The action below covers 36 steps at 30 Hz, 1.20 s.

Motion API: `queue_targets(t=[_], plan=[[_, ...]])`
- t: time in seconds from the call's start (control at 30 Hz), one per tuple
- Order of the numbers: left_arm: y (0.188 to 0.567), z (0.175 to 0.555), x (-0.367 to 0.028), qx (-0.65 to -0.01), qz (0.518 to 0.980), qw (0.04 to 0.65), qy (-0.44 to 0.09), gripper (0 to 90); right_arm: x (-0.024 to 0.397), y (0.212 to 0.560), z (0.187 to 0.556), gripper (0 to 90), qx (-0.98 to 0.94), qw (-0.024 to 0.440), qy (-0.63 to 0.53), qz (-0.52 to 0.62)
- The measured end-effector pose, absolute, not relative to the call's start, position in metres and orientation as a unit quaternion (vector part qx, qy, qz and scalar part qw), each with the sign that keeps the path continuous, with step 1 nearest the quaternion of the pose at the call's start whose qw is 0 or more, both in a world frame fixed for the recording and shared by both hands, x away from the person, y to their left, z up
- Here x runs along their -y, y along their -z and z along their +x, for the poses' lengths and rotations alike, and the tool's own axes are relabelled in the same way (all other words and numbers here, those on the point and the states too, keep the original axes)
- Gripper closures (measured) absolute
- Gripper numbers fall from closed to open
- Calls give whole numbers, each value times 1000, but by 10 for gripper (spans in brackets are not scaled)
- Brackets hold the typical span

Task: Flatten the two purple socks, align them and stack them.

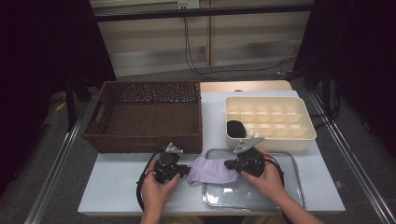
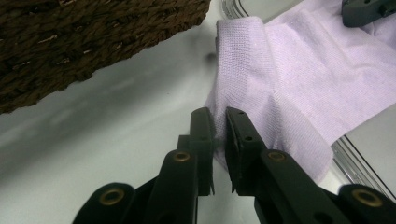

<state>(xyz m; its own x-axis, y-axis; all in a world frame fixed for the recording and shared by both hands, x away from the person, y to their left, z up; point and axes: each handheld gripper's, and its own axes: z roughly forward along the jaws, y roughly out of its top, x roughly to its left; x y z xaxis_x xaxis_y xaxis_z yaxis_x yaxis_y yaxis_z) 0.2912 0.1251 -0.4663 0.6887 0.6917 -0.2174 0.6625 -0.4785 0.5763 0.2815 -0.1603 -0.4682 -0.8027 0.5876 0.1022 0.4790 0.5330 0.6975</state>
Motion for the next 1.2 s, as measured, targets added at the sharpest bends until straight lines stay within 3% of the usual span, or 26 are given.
queue_targets(t=[0.33, 0.53, 0.7, 0.8, 1.0, 1.07, 1.2], plan=[[467, 292, -126, -392, 860, 326, -20, 823, 159, 449, 292, 900, -868, 88, -388, 297], [467, 290, -125, -390, 861, 326, -24, 824, 155, 460, 300, 900, -877, 99, -367, 294], [466, 290, -125, -394, 859, 326, -24, 823, 164, 462, 300, 808, -858, 105, -394, 313], [466, 290, -125, -395, 859, 323, -24, 822, 166, 452, 294, 882, -855, 100, -409, 303], [464, 288, -127, -400, 856, 327, -21, 820, 154, 467, 284, 900, -880, 84, -370, 286], [463, 287, -129, -401, 853, 335, -25, 803, 155, 471, 284, 900, -873, 81, -381, 293], [458, 287, -138, -410, 838, 359, -29, 686, 156, 472, 281, 900, -870, 83, -386, 295]])
